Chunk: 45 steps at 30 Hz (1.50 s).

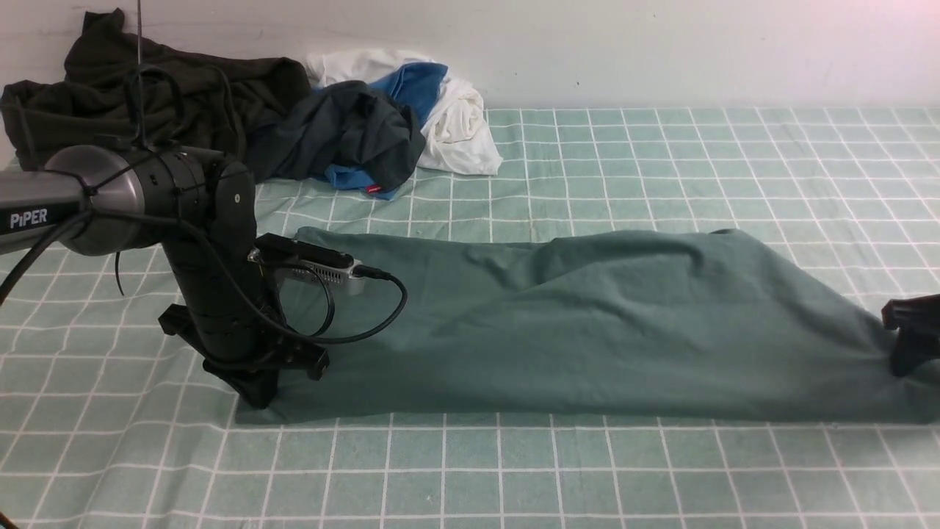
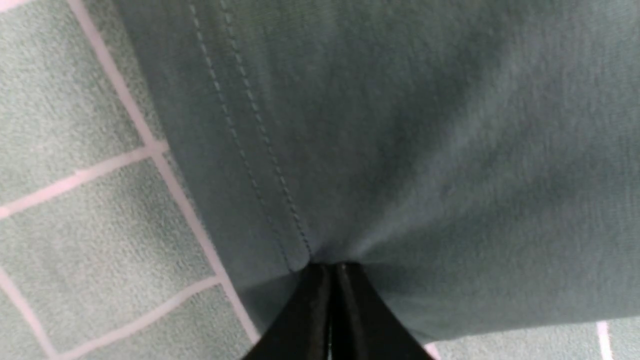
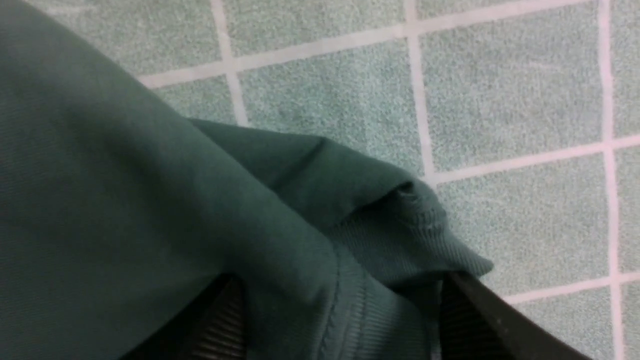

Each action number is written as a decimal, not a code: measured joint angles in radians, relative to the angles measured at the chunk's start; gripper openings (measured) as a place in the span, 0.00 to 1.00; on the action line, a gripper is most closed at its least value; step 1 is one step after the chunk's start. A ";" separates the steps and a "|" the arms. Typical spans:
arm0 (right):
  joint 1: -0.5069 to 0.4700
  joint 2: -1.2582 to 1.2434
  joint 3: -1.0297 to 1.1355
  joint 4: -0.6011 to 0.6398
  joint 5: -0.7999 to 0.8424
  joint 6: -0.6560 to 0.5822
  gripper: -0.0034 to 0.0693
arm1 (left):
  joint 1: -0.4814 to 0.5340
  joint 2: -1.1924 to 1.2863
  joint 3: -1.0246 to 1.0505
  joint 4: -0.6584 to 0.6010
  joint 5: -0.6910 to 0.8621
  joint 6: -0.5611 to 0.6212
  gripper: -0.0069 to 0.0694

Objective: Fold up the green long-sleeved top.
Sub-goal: Use the right arm to clamp the right edge of the fabric, then use the right arm to drag the right edge of the fabric to the left and folds it over the left edge

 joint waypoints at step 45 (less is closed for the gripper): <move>0.264 -0.346 -0.443 0.046 0.278 -0.130 0.07 | 0.012 -0.680 0.026 0.056 0.080 0.000 0.09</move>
